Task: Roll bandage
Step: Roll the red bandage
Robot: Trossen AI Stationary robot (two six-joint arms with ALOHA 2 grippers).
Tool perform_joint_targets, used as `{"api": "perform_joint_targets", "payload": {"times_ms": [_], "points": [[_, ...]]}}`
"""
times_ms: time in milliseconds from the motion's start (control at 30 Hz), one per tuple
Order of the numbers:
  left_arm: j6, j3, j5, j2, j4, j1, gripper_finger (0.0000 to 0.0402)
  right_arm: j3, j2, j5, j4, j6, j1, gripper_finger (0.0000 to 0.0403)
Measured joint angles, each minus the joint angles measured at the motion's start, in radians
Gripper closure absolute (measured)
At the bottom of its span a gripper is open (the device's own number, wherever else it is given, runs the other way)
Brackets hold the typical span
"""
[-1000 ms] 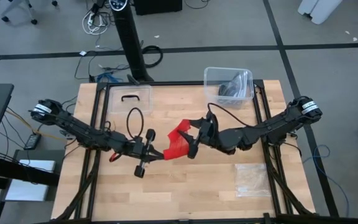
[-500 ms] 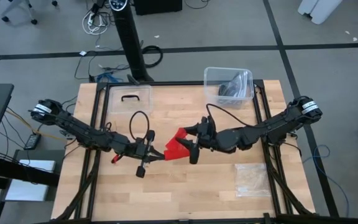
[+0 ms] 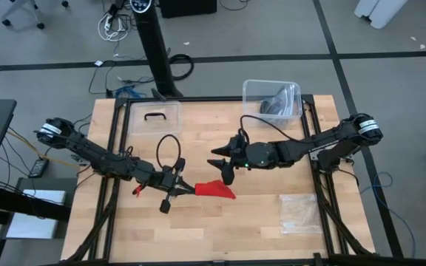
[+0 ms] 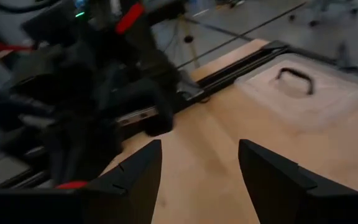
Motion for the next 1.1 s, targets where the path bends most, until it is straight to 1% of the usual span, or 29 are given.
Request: {"api": "perform_joint_targets", "payload": {"times_ms": [100, 233, 333, 400, 467, 567, 667, 833, 967, 1100], "points": [[-0.01, 0.0, 0.017, 0.0, -0.001, 0.0, 0.0402, 0.0, 0.0, -0.048, 0.009, -0.065, -0.003, 0.0184], [-0.011, 0.0, 0.037, 0.0, 0.003, 0.0, 0.0402, 0.0, -0.009, -0.05, 0.011, -0.231, 0.01, 0.0181], [-0.011, 0.0, 0.039, 0.0, 0.013, 0.0, 0.0402, 0.0, -0.04, -0.038, 0.002, -0.376, 0.051, 0.0181], [-0.011, 0.0, 0.042, 0.0, 0.041, 0.0, 0.0402, 0.0, -0.066, -0.005, -0.017, -0.407, 0.083, 0.0181], [-0.014, 0.0, 0.061, 0.0, 0.075, 0.0, 0.0402, 0.0, -0.096, 0.053, -0.055, -0.407, 0.125, 0.018], [-0.014, 0.0, 0.084, 0.0, 0.11, 0.001, 0.0402, 0.0, -0.136, 0.177, -0.136, -0.403, 0.216, 0.0178], [-0.015, 0.0, 0.095, -0.001, 0.129, 0.003, 0.0402, 0.0, -0.155, 0.288, -0.2, -0.365, 0.32, 0.0177], [-0.014, 0.0, 0.071, -0.001, 0.15, 0.004, 0.0402, 0.0, -0.137, 0.396, -0.167, -0.31, 0.463, 0.0176], [-0.016, 0.0, 0.064, -0.002, 0.176, 0.01, 0.0402, 0.0, -0.105, 0.48, -0.13, -0.307, 0.52, 0.0176], [-0.02, 0.0, 0.057, -0.002, 0.186, 0.013, 0.0402, 0.0, -0.084, 0.517, -0.104, -0.309, 0.525, 0.0176]]}}
